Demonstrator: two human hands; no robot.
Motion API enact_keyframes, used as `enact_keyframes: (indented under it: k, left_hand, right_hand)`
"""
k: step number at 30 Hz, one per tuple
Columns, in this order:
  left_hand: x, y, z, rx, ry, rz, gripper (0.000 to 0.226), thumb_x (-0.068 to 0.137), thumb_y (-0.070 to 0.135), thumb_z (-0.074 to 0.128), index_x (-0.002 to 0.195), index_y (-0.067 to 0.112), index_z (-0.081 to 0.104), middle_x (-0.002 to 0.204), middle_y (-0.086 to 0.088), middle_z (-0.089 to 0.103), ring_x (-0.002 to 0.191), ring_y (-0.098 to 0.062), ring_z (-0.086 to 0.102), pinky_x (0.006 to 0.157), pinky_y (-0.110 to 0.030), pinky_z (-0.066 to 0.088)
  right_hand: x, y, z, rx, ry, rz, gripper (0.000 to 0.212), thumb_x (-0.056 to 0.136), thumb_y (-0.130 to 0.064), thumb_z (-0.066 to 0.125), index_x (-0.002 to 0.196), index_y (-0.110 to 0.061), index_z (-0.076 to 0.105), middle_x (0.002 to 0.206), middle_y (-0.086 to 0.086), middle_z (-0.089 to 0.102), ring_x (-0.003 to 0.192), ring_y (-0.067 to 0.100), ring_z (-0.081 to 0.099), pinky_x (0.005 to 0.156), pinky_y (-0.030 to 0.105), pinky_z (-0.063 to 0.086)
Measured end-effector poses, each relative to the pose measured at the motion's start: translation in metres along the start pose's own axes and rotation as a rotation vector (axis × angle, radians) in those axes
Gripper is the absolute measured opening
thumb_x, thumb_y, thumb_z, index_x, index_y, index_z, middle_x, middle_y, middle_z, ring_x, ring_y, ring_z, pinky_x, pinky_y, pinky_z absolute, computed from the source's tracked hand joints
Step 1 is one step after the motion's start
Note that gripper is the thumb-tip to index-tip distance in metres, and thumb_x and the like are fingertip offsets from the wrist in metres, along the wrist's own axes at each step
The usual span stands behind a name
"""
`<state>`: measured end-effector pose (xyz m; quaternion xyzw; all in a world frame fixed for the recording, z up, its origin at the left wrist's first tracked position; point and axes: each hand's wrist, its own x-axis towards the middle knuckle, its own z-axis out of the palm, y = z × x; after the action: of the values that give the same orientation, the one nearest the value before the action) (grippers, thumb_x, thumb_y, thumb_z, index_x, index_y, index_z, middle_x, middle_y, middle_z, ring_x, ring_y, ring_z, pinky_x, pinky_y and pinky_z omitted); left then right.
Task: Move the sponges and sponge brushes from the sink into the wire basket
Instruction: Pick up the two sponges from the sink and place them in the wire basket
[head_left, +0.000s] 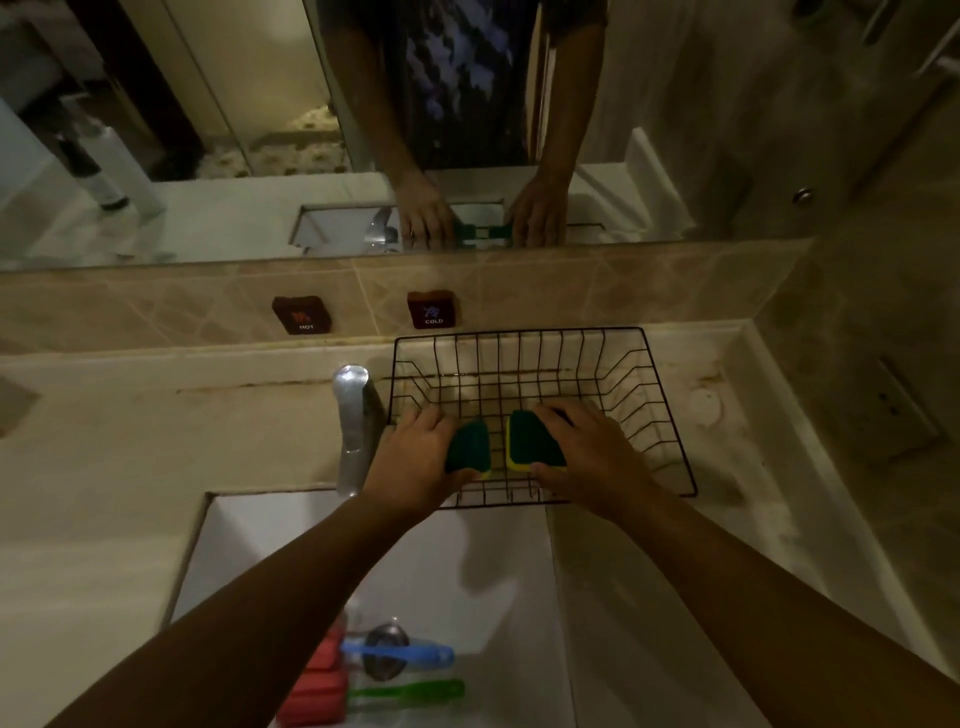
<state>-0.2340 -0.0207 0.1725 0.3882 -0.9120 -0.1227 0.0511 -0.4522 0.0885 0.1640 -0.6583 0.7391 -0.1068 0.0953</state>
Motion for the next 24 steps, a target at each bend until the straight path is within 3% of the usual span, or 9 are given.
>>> enact_keyframes:
  k: [4,9,14,17,24]
  left_hand:
    - [0.029,-0.008,0.008,-0.026,-0.008,-0.028,0.061,0.078,0.053,0.069,0.129,0.025,0.051,0.12,0.002,0.054,0.109,-0.016,0.045,0.092,-0.037,0.045]
    - [0.059,-0.013,0.021,-0.105,-0.051,-0.074,0.067,0.076,0.052,0.071,0.132,0.023,0.048,0.13,-0.002,0.053,0.121,-0.022,0.045,0.098,-0.041,0.046]
    - [0.075,-0.015,0.037,-0.06,-0.042,-0.071,0.064,0.079,0.051,0.069,0.133,0.024,0.047,0.131,-0.001,0.05,0.12,-0.021,0.044,0.101,-0.039,0.038]
    - [0.082,-0.009,0.046,-0.046,-0.08,-0.073,0.066,0.081,0.053,0.065,0.137,0.024,0.042,0.132,-0.002,0.046,0.123,-0.023,0.042,0.103,-0.045,0.041]
    - [0.1,-0.017,0.056,-0.062,-0.161,-0.124,0.075,0.082,0.05,0.067,0.145,0.026,0.035,0.143,-0.001,0.039,0.132,-0.023,0.035,0.108,-0.043,0.036]
  right_hand:
    - [0.025,0.015,0.012,-0.002,-0.017,-0.02,0.077,0.081,-0.051,0.064,0.144,-0.017,0.036,0.137,0.008,0.045,0.12,0.026,0.044,0.095,0.044,0.047]
    - [0.052,0.029,0.027,-0.023,-0.005,-0.024,0.076,0.079,-0.048,0.066,0.143,-0.017,0.038,0.138,0.007,0.047,0.123,0.028,0.045,0.098,0.045,0.045]
    - [0.078,0.043,0.039,-0.028,-0.105,0.006,0.082,0.083,-0.051,0.064,0.149,-0.021,0.025,0.148,0.004,0.034,0.133,0.028,0.033,0.104,0.043,0.039]
    - [0.085,0.051,0.046,-0.016,-0.113,0.015,0.081,0.082,-0.048,0.067,0.148,-0.023,0.025,0.147,0.001,0.033,0.131,0.027,0.035,0.104,0.043,0.04]
    - [0.095,0.061,0.052,0.03,-0.069,-0.002,0.076,0.08,-0.046,0.069,0.143,-0.022,0.034,0.142,0.004,0.04,0.125,0.027,0.041,0.099,0.047,0.043]
